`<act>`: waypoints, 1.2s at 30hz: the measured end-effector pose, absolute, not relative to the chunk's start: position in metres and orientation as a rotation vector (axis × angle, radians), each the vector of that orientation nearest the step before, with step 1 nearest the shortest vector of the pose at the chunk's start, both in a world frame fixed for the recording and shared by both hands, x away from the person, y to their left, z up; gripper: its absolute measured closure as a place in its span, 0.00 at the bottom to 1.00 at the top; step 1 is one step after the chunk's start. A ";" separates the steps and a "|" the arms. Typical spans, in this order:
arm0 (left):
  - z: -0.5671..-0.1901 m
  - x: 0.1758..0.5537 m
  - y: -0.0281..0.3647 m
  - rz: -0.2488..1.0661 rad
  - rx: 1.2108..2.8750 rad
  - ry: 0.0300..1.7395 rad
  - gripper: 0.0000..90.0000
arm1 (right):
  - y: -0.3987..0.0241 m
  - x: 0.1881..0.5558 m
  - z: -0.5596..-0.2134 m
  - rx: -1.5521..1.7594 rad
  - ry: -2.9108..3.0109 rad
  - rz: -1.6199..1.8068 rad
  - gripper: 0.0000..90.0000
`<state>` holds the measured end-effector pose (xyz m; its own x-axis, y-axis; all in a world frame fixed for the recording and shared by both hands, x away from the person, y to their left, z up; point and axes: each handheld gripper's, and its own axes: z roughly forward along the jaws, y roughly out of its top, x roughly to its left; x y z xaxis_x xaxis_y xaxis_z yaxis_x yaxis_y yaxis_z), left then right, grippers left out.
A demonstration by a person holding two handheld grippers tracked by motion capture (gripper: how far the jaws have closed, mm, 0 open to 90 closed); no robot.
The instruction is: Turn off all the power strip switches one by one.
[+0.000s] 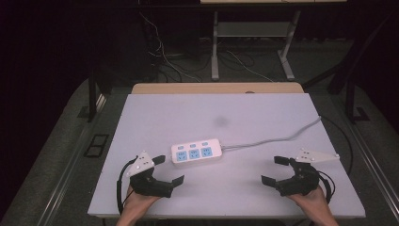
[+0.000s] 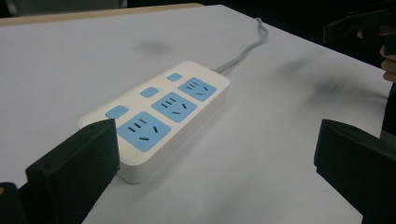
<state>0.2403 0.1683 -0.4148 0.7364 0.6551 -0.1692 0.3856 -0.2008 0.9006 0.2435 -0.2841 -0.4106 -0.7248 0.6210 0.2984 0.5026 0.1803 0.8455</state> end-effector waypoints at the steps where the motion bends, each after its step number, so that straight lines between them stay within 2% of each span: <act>1: -0.415 0.240 0.168 0.302 1.823 0.812 0.00 | -0.284 0.244 -0.411 1.112 2.325 1.589 0.01; 36: -0.405 0.245 0.174 0.277 1.876 0.825 0.00 | -0.292 0.245 -0.411 1.147 2.339 1.553 0.01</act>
<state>0.2446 0.1744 -0.4054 0.7384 0.6523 -0.1709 0.4164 -0.2417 0.8765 0.2450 -0.2920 -0.4110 -0.7088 0.6374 0.3022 0.5259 0.1920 0.8286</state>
